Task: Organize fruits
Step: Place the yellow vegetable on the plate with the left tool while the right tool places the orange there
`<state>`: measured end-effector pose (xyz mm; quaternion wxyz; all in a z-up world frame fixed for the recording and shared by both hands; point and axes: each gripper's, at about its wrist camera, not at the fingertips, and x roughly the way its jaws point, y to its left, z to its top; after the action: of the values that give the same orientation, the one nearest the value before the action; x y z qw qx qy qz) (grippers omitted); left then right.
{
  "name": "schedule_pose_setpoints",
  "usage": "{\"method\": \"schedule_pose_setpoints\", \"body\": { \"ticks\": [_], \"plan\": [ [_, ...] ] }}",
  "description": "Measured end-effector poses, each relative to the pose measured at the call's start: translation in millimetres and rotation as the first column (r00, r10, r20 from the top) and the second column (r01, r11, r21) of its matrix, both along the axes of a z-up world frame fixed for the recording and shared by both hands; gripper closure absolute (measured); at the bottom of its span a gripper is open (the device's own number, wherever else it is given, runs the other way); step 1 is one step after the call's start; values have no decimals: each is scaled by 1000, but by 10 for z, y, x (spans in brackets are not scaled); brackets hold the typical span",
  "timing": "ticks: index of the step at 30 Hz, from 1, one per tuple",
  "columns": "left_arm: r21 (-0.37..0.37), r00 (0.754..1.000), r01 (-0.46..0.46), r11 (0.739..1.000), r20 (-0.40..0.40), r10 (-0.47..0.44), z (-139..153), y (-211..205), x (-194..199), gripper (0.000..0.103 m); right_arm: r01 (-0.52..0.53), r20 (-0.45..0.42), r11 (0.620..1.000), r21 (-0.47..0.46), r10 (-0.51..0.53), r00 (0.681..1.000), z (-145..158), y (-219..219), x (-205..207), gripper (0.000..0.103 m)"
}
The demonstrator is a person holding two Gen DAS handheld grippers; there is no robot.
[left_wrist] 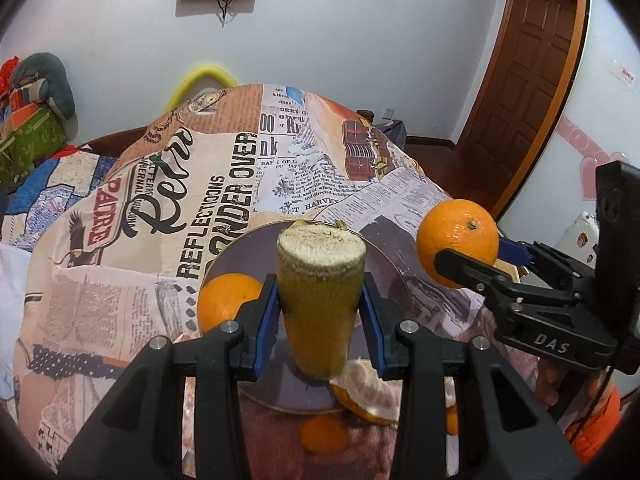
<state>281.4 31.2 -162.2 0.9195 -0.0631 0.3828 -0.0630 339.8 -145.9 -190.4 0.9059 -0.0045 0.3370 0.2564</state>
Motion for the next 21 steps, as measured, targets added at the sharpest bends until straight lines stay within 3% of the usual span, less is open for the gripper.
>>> {"method": "schedule_pose_setpoints", "body": {
  "ticks": [7,14,21],
  "plan": [
    [-5,999,-19,1000,-32,19,-137,65,245,65,-31,-30,999,-30,31,999,-103,129,232,39],
    [-77,996,-38,996,-84,32,-261,193,441,65,-68,-65,995,-78,63,996,-252,265,394,39],
    [-44,995,-52,998,-84,48,-276,183,588,64,-76,-105,993,-87,67,992,-351,337,547,39]
  ]
}}
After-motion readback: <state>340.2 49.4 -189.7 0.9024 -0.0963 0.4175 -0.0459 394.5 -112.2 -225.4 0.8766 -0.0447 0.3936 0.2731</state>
